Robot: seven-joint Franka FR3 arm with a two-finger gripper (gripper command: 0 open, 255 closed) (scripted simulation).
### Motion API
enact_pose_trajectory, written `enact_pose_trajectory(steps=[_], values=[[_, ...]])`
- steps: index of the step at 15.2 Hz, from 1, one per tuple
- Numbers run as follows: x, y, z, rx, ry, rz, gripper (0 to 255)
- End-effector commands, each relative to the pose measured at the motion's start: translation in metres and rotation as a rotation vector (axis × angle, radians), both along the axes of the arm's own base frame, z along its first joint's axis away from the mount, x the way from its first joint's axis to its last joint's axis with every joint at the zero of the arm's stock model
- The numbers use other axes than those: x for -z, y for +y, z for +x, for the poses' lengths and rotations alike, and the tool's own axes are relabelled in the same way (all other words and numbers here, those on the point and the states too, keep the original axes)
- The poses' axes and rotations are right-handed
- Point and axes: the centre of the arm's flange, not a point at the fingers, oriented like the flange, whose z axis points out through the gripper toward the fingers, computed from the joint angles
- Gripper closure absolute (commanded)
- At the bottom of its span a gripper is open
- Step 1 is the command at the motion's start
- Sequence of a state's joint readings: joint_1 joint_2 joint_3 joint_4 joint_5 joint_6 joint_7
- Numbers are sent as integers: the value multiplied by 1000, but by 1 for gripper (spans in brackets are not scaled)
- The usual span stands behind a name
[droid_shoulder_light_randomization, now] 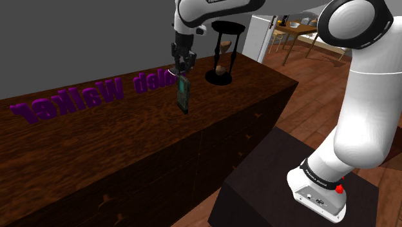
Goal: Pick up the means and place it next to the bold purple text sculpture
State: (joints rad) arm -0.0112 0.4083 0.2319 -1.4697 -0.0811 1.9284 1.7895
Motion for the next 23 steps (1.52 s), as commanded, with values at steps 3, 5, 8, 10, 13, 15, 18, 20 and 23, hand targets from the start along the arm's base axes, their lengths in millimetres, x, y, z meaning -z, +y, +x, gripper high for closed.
enact_pose_trajectory(steps=[3,5,8,10,13,15,18,20,23], values=[[22,0,0,0,-1,0,255],[32,0,0,0,-1,0,255],[48,0,0,0,-1,0,255],[59,0,0,0,-1,0,255],[75,0,0,0,-1,0,255],[85,0,0,0,-1,0,255],[101,0,0,0,-1,0,255],[113,0,0,0,-1,0,255],[113,0,0,0,-1,0,255]])
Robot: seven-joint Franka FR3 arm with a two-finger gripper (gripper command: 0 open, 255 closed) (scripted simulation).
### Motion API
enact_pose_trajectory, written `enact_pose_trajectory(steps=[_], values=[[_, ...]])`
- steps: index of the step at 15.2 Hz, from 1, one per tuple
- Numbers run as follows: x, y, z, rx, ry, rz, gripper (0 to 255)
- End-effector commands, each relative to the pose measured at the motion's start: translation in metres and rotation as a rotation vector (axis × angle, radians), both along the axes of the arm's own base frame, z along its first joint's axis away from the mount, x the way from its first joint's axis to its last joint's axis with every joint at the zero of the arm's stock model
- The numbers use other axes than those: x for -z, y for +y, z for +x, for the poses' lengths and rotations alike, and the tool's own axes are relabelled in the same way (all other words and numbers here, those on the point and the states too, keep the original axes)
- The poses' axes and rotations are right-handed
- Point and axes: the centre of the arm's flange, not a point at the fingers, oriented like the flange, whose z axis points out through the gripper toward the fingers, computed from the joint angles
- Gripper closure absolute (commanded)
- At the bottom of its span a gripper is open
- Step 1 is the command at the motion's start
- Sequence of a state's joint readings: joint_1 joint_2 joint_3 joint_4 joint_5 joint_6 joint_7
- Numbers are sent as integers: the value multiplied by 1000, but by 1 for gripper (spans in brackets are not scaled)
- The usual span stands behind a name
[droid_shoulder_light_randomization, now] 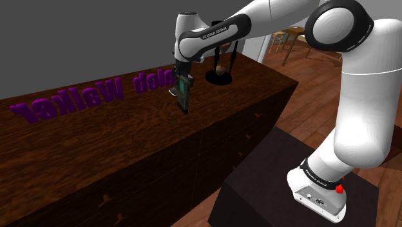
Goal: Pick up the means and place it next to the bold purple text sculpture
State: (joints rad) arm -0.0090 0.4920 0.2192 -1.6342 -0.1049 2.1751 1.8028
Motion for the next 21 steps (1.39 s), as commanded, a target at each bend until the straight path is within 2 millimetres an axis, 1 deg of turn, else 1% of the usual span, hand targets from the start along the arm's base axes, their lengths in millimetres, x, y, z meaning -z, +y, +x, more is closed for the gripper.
enact_pose_trajectory(steps=[1,4,5,10,13,14,21], values=[[1,0,0,0,0,0,255],[1,0,0,0,0,0,255],[1,0,0,0,0,0,0],[1,0,0,0,0,0,0],[-39,-1,-3,0,0,0,0],[-49,-1,-3,0,0,0,0],[-49,-1,-3,0,0,0,0]])
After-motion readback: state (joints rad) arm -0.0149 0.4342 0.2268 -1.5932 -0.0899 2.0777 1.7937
